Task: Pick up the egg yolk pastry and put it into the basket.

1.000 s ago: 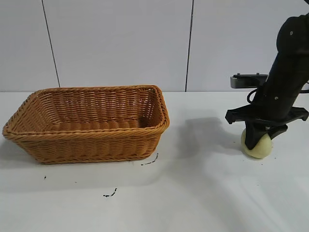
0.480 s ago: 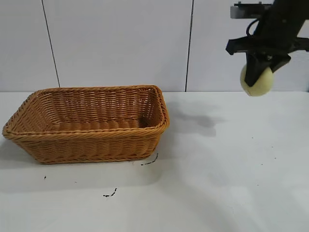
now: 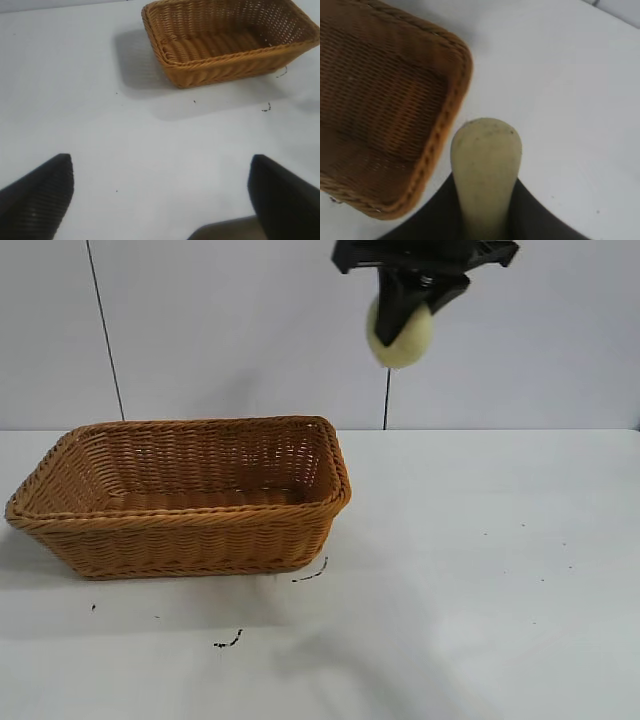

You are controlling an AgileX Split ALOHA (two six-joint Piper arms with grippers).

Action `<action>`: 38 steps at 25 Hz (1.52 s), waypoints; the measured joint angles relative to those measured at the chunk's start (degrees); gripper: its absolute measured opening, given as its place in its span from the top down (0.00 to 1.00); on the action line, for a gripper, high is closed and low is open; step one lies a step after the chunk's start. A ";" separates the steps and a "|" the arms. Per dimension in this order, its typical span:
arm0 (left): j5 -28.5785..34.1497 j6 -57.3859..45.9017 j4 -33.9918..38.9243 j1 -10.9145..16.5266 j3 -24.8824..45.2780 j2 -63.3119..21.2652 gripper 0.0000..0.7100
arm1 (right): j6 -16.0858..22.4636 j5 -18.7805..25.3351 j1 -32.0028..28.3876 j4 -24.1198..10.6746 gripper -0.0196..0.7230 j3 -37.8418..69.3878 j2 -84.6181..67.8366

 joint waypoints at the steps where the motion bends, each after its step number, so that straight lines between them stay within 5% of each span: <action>1: 0.00 0.00 0.00 0.00 0.00 0.00 0.02 | 0.24 -0.11 1.57 0.12 0.83 -1.04 0.91; 8: 0.00 0.00 0.00 0.00 0.00 0.00 0.02 | 0.69 -3.17 10.07 0.48 0.83 -8.77 11.43; 17: 0.00 0.00 0.00 0.00 0.00 0.00 0.02 | 0.85 -12.03 11.97 0.64 0.80 -10.71 24.22; 20: 0.00 0.00 0.00 0.00 0.00 0.00 0.02 | 0.85 -13.19 11.97 0.59 0.66 -10.71 25.11; 23: 0.00 0.00 0.00 0.00 0.00 0.00 0.02 | 0.85 -13.17 11.97 0.59 0.37 -11.53 25.11; 25: 0.00 0.00 0.00 0.00 0.00 0.00 0.02 | 0.85 -12.26 11.97 0.59 0.21 -13.02 25.11; 27: 0.00 0.00 0.00 0.00 0.00 0.00 0.02 | 0.90 -10.01 11.97 0.54 0.14 -15.96 25.11; 38: 0.00 0.00 0.00 0.00 0.00 0.00 0.02 | 3.19 3.05 8.25 -5.15 0.10 -31.15 24.98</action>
